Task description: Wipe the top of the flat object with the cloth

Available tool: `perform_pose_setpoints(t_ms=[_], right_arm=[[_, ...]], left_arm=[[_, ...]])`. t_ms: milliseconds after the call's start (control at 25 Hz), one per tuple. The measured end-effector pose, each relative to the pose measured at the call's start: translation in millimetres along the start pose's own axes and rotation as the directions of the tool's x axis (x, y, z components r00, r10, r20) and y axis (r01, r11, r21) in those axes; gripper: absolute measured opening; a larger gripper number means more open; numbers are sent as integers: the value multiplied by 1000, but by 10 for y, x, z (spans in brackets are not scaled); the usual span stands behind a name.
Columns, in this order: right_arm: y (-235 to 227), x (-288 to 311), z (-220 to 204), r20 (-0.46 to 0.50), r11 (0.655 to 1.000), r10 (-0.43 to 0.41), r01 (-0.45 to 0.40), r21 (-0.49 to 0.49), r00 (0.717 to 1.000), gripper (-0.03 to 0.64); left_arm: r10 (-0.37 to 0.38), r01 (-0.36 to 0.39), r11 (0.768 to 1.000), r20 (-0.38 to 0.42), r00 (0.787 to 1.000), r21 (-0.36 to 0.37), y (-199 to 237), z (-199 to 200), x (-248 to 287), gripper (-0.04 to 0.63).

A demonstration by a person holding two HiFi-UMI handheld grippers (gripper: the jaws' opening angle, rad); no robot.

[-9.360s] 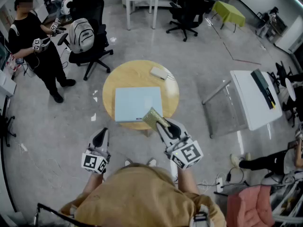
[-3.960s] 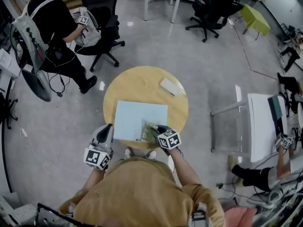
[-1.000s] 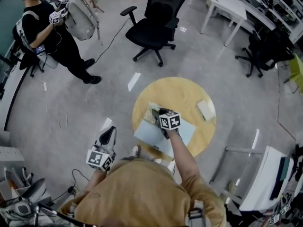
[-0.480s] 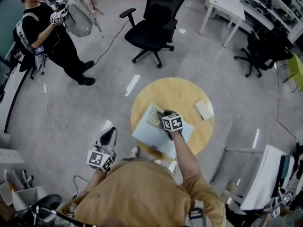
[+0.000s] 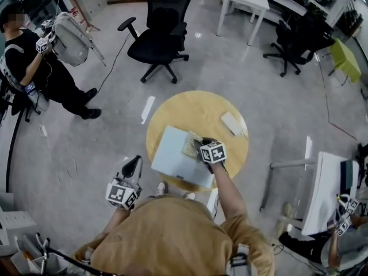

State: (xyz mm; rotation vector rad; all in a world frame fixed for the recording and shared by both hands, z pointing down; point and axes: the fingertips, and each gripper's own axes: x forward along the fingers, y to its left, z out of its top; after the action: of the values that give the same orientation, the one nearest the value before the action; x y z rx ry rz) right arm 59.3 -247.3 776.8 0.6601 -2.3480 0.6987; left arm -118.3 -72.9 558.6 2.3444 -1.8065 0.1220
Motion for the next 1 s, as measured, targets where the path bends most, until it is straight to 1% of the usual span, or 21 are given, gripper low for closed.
perform_pose_setpoints(t_ms=[160, 320, 480, 720, 840, 1000], right_arm=[[-257, -268, -135, -4, 998, -55, 55, 18, 998, 63], [-508, -531, -288, -2, 992, -115, 115, 60, 993, 63], [-649, -726, -447, -3, 982, -164, 163, 96, 986, 63], [-865, -1006, -631, -15, 968, -228, 228, 106, 974, 63], [-927, -1182, -697, -22, 959, -258, 259, 115, 966, 63], [-992, -1401, -768, -10, 945, -294, 293, 143, 956, 63]], left_arm=[[-51, 51, 999, -1, 999, 9, -141, 37, 125, 15], [-99, 99, 995, -2, 995, 15, -254, 36, 242, 15], [-136, 136, 991, -1, 991, 20, -324, 33, 275, 15], [-181, 181, 983, -8, 983, 17, -428, -14, 362, 15], [-212, 212, 977, -10, 977, 18, -519, 13, 411, 15], [-267, 267, 963, -10, 964, 27, -701, 52, 516, 15]])
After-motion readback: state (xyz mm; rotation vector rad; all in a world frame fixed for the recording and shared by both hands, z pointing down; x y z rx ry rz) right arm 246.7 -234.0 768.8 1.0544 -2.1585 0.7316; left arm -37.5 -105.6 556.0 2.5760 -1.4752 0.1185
